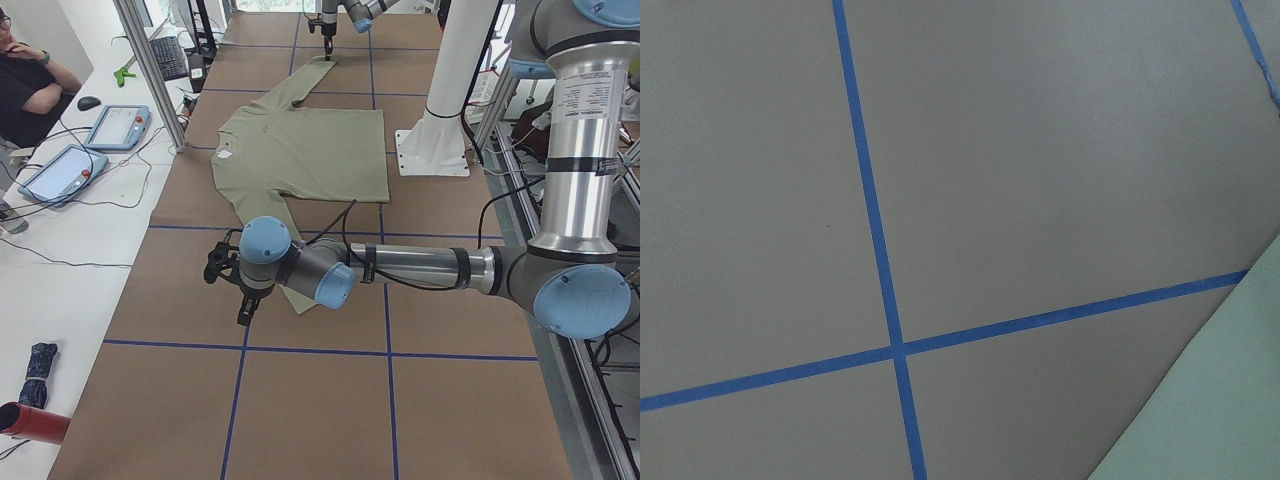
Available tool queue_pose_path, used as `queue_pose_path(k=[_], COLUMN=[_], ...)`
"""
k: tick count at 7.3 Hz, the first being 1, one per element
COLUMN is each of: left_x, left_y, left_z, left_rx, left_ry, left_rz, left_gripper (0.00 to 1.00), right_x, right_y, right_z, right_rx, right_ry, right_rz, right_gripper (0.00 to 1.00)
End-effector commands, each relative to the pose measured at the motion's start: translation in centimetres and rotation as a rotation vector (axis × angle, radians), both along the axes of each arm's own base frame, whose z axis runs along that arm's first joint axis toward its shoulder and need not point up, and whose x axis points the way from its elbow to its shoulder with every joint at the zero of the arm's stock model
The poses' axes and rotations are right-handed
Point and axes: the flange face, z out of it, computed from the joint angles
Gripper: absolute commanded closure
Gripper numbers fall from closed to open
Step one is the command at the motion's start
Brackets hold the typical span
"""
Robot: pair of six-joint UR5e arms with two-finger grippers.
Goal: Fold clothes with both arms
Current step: 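Lower the right gripper onto the nearest sleeve cuff and grasp it, then lift the sleeve with the right gripper and carry it toward the collar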
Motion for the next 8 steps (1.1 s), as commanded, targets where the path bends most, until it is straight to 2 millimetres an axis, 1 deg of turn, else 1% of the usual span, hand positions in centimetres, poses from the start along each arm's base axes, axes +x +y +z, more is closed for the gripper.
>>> queue_pose_path(k=[1,2,3,5,6,7,8], left_x=[0.0,0.0,0.1,0.0,0.1,0.1,0.1], left_y=[0.0,0.0,0.0,-0.1,-0.3,-0.2,-0.2], left_z=[-0.1,-0.2,-0.2,-0.5,-0.6,-0.8,-0.8], left_rx=[-0.002,-0.001,-0.002,0.005,0.008,0.008,0.01], left_ry=[0.004,0.007,0.011,0.012,0.012,0.013,0.014], left_rz=[-0.001,0.0,0.001,0.002,0.003,0.002,0.003], left_gripper=[0.0,0.0,0.0,0.0,0.0,0.0,0.0], right_x=[-0.3,-0.3,-1.2,-4.7,-6.7,-9.3,-12.6], right_y=[-1.0,-2.8,-5.8,-11.4,-15.2,-18.1,-19.1], right_z=[-3.9,-6.2,-10.1,-18.3,-24.3,-31.3,-36.8], right_rx=[0.031,0.054,0.059,0.021,0.0,-0.016,-0.049], right_ry=[-0.08,-0.13,-0.188,-0.268,-0.273,-0.273,-0.282], right_rz=[-0.021,-0.019,0.008,0.061,0.058,0.044,0.04], right_gripper=[1.0,1.0,1.0,1.0,1.0,1.0,1.0])
